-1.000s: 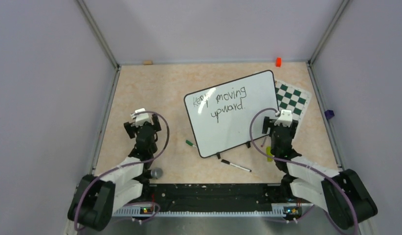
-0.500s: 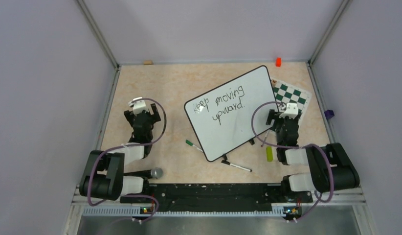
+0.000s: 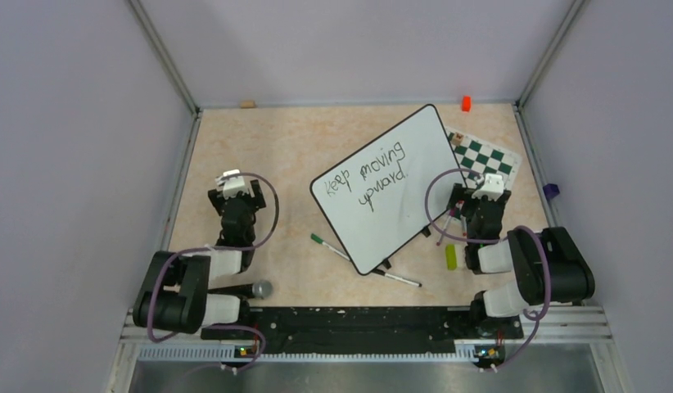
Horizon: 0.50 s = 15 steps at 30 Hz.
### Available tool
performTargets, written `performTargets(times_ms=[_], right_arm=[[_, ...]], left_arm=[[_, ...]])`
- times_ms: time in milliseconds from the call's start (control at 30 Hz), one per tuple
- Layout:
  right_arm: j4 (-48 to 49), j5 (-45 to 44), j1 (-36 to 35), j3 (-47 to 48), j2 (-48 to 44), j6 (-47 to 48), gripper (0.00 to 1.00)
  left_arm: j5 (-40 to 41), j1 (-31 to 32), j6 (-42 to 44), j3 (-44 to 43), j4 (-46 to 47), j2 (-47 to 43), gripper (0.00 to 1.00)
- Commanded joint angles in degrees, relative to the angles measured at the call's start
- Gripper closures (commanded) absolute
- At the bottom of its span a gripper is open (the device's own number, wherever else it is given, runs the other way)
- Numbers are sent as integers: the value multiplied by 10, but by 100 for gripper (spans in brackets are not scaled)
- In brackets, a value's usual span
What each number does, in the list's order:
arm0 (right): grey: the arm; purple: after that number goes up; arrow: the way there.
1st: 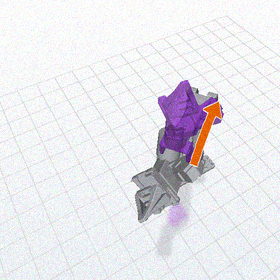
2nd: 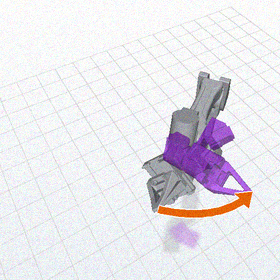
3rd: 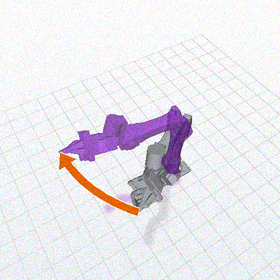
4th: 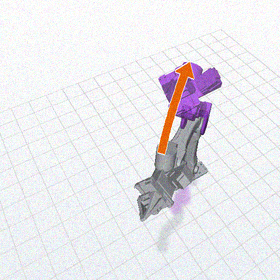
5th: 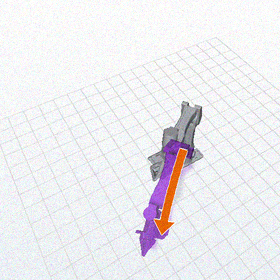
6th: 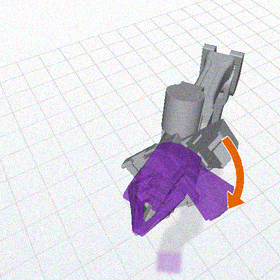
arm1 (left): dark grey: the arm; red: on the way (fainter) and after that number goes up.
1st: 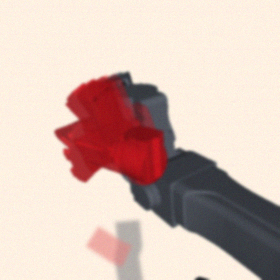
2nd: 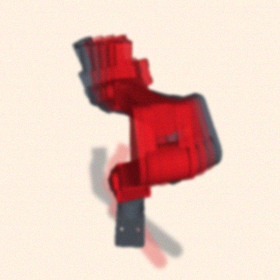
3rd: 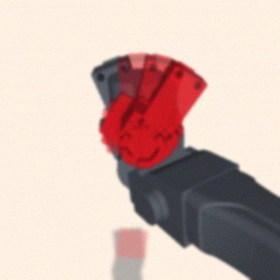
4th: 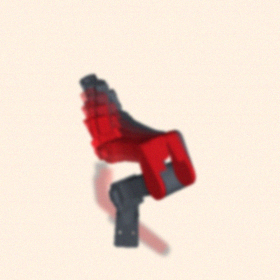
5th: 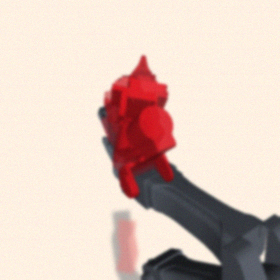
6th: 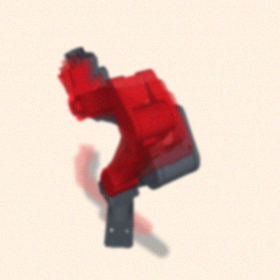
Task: Write a sentence on the whiteboard
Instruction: Reset both arms
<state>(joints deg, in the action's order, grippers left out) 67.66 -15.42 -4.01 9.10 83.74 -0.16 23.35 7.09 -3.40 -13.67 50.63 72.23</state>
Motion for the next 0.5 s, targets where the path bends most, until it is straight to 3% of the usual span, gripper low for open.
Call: performTargets(times_ms=[0, 67, 233, 267, 300, 467], right_arm=[[35, 7, -3, 10, -1, -4, 1], [36, 7, -3, 10, 0, -4, 1], [35, 8, -3, 9, -1, -4, 1], [35, 8, -3, 9, -1, -4, 1], [36, 8, -3, 9, -1, -4, 1], [35, 7, -3, 9, -1, -4, 1]], left_arm=[[0, -17, 48, -8, 168, 105, 15], [-31, -57, -4, -18, 133, 115, 12], [-123, -62, 23, -27, 109, 114, 12], [-128, -63, 26, -26, 117, 116, 24], [-127, -62, 27, -25, 121, 118, 5], [-130, -64, 25, -28, 113, 117, 1]])
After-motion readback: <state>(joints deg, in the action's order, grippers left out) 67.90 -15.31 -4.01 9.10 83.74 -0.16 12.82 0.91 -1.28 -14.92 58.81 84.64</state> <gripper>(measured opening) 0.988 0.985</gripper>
